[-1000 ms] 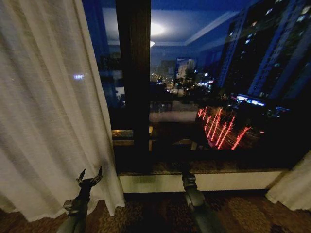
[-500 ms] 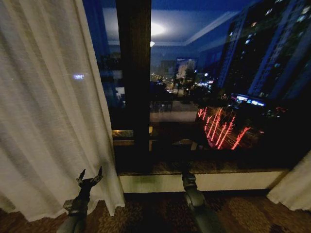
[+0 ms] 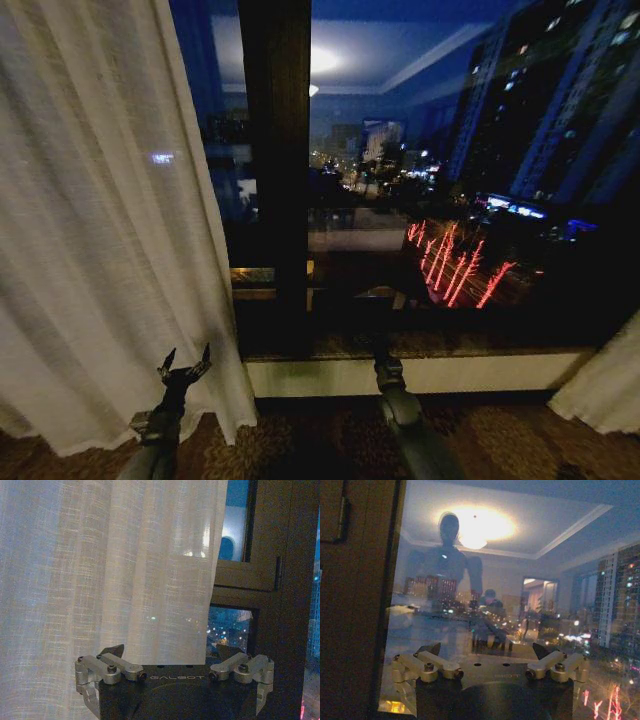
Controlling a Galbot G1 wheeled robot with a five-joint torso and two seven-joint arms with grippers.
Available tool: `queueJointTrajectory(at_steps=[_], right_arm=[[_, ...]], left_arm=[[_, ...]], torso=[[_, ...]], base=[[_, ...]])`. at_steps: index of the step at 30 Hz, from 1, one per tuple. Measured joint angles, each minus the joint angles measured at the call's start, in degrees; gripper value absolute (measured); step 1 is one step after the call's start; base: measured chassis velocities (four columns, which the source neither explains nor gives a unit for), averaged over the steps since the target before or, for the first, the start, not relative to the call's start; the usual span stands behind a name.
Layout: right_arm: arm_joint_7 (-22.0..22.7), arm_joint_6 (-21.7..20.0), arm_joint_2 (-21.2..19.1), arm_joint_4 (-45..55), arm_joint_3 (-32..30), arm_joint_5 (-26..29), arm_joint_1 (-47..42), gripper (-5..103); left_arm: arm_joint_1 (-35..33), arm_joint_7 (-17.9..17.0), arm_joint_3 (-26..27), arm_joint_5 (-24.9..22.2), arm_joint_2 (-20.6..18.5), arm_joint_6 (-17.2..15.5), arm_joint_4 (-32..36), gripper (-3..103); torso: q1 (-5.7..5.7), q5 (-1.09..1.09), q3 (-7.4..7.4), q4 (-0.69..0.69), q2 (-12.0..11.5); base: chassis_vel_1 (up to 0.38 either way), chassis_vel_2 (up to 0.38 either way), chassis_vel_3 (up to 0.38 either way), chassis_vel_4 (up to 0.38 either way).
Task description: Open the curtains by pulling them apart, changing their state from closed to fully open.
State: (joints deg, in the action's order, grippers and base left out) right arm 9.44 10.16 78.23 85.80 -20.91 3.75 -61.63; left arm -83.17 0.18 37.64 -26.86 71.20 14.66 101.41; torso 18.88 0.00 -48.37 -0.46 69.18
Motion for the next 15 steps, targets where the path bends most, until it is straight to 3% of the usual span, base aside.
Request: queueJointTrajectory(at_steps=[15], right_arm=[[0.0, 0.0, 0.0, 0.0, 0.0, 0.0, 0.0, 100]], left_arm=[[0.0, 0.0, 0.0, 0.0, 0.0, 0.0, 0.0, 100]], torso=[[0.0, 0.0, 0.0, 0.0, 0.0]], base=[[0.0, 0.0, 0.0, 0.0]])
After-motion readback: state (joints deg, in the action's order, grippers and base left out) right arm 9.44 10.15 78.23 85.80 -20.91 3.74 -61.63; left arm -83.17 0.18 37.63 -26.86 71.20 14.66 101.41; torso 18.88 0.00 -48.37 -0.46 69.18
